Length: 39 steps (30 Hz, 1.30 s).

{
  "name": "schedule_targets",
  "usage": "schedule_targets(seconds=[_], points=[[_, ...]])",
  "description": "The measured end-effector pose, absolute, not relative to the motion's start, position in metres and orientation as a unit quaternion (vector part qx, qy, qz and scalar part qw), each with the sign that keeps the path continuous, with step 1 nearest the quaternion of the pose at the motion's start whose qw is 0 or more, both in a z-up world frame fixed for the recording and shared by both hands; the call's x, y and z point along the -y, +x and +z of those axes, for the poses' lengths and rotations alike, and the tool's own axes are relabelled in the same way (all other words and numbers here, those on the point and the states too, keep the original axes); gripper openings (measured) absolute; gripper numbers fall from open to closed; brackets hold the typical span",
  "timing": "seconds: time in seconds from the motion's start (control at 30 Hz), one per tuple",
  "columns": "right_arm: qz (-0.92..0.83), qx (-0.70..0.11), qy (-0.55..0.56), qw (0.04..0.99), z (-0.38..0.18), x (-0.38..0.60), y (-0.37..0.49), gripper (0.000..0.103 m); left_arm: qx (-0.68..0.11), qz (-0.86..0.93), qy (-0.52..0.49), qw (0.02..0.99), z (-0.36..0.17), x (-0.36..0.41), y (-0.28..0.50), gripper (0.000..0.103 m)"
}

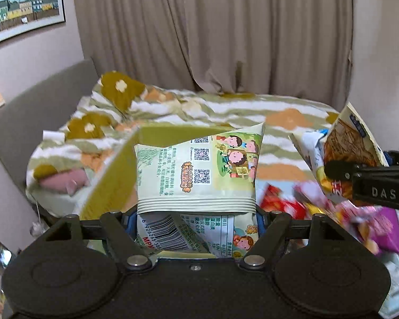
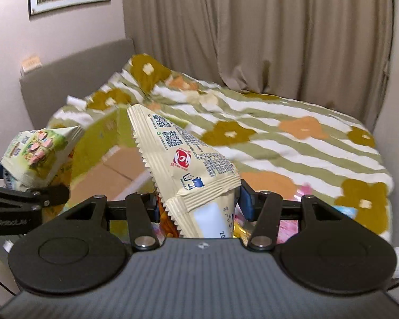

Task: Organize snacks
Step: 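Lift both held bags and carry them over the yellow cardboard box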

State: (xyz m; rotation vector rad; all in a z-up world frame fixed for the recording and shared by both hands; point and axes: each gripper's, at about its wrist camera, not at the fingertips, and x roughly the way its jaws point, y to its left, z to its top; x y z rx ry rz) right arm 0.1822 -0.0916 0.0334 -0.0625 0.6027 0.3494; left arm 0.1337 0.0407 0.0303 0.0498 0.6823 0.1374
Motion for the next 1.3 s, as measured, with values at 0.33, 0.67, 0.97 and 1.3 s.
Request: schedule_targets(seconds=[0.33,0.67,0.97,1.3], points=[[0.147,-0.298,-0.013,0.943,0.047,-0.010,0.254,0.068,-0.348,0.046,0.033,0.936,0.032,-0.137,0.231,0.079],[0.080,-0.345,0.015,0.935,0.021,-0.079,0.322,0.068,-0.420,-0.001,0.040,0.906,-0.028,-0.184,0.315,0.079],[0.025,-0.375,0.031,0.926,0.001,-0.088,0.333,0.068,-0.452,-0.021,0.051,0.890,-0.056,-0.187,0.342,0.102],[0.041,-0.376,0.037,0.925,0.004,-0.083,0.327,0.068,-0.447,0.001,0.044,0.893,-0.046,-0.191,0.313,0.102]])
